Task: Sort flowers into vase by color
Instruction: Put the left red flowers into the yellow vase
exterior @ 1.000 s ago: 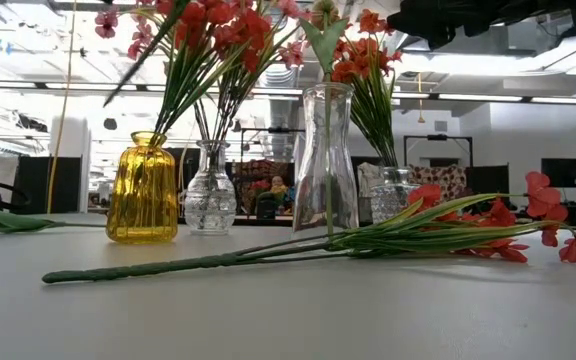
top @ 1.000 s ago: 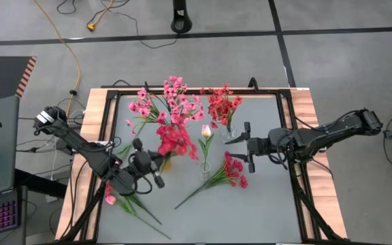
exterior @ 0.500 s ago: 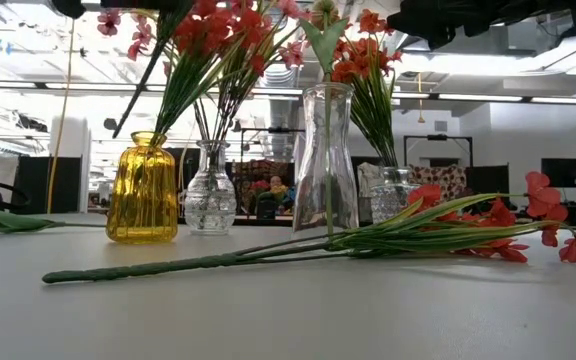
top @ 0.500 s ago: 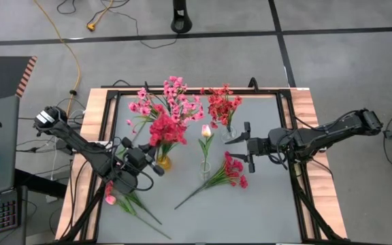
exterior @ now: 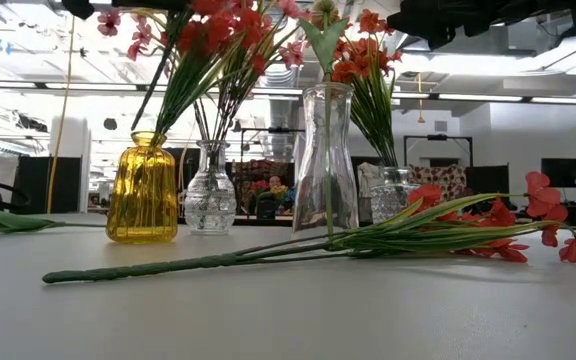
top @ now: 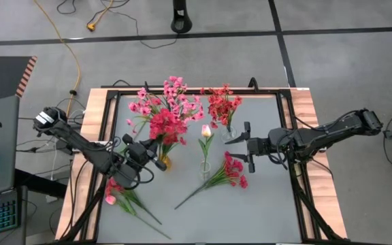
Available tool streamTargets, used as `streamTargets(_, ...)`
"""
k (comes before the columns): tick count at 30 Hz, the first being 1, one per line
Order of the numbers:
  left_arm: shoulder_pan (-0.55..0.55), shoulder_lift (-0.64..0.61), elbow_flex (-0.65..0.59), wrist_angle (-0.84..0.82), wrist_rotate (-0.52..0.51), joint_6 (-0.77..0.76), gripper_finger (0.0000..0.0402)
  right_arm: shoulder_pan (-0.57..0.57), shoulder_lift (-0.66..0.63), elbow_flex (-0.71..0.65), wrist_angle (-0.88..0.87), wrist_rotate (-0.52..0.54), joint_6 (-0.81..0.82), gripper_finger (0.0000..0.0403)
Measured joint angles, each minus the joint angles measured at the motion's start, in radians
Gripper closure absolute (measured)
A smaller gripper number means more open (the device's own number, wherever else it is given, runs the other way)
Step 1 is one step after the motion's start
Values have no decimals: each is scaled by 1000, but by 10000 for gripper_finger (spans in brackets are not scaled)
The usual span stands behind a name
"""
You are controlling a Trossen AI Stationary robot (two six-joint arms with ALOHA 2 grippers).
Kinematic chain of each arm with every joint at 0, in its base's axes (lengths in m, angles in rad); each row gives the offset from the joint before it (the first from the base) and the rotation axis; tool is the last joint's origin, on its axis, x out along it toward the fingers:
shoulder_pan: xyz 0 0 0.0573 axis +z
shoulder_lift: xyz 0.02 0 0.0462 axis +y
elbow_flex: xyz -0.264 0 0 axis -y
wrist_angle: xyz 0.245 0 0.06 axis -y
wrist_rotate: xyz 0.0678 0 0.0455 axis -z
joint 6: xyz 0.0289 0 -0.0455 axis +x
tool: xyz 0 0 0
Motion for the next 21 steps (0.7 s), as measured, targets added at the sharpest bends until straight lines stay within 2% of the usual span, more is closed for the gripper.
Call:
streamTargets(8, 57, 0, 0, 105, 104, 147, 401, 0, 0, 0, 0, 0, 0, 184)
streamTargets(14, 67, 0, 0, 66, 148, 112, 401, 0, 0, 0, 0, 0, 0, 184)
streamTargets(21, 54, 0, 0, 59, 148, 111, 401, 0, 0, 0, 0, 0, 0, 184)
